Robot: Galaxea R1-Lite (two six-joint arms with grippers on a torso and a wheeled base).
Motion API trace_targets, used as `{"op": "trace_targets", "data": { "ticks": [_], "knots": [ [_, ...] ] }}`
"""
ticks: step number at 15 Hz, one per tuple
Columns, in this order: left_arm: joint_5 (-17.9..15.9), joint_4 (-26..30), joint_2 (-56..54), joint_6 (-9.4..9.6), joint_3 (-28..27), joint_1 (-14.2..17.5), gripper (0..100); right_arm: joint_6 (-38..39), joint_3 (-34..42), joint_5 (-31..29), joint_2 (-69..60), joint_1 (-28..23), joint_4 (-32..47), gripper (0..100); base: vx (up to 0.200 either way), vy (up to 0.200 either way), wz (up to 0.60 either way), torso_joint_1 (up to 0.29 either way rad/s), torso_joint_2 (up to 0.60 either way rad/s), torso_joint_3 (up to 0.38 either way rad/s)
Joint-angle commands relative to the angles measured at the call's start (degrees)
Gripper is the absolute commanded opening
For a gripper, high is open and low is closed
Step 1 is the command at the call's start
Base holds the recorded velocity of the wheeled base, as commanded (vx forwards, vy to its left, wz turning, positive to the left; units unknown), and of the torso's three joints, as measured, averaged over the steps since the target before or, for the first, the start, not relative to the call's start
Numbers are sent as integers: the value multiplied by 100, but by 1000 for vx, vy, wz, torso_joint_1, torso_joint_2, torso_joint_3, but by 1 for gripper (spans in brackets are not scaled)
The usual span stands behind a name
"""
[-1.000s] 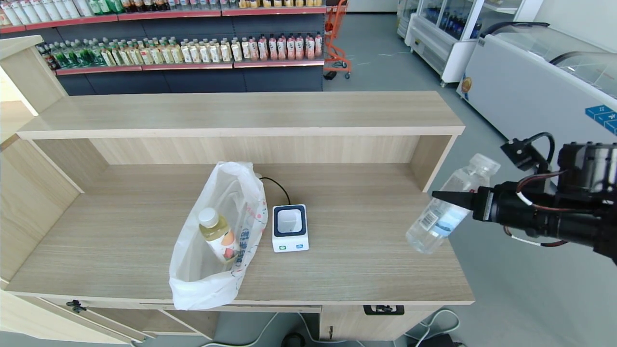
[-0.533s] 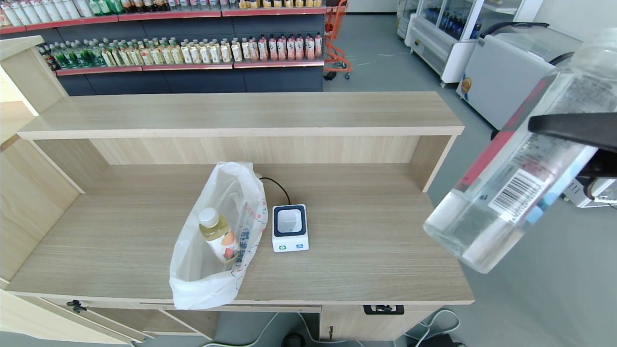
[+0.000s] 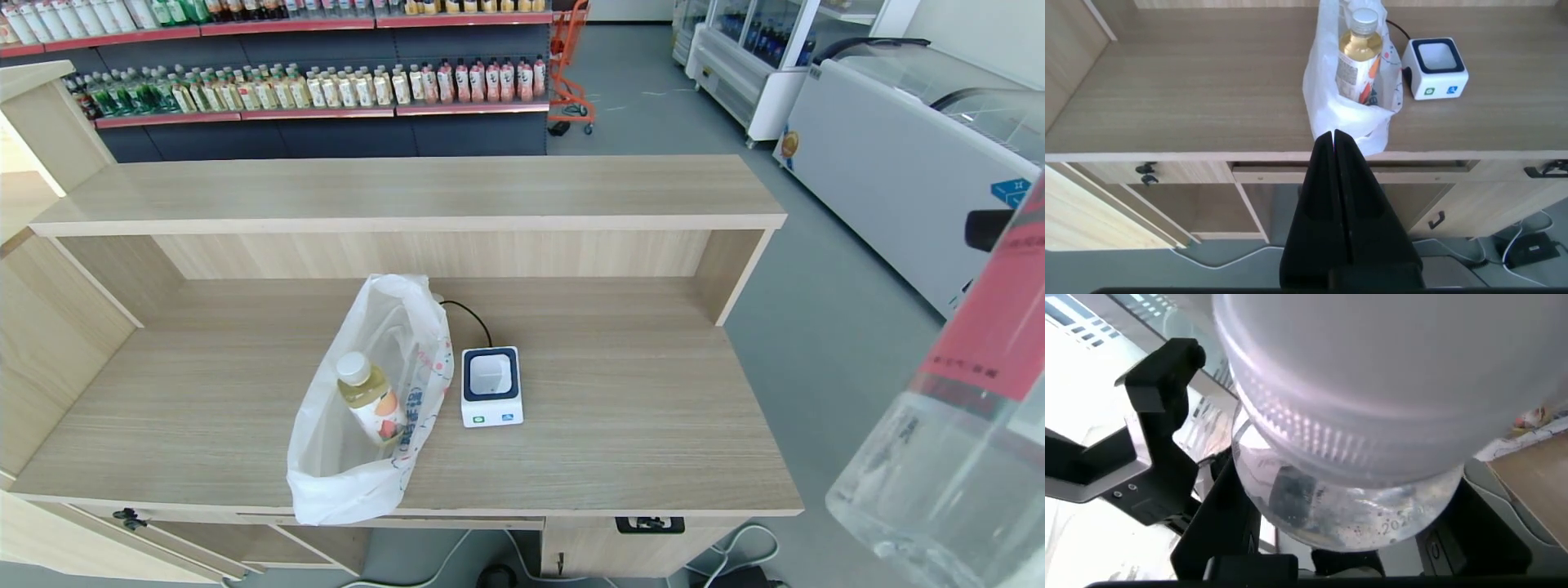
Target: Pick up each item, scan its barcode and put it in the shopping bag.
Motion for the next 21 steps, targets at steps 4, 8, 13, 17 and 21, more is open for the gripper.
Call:
{"op": "trace_targets", "data": {
  "ticks": [4,8,13,17,21],
  "knots": [
    [0,-7,-2,2,1,0,0,219,-130,22,-99,689,7,0,0,0,0,0,0,0],
    [0,2,-2,2,1,0,0,219,-113,13,-11,812,78,0,0,0,0,0,0,0],
    [0,2,-2,2,1,0,0,210,63,-4,-81,848,210,0,0,0,0,0,0,0],
    [0,2,6,2,1,0,0,201,116,-13,-143,821,210,0,0,0,0,0,0,0],
    [0,2,-2,2,-8,0,0,192,90,-13,-116,812,210,0,0,0,0,0,0,0]
  ]
}}
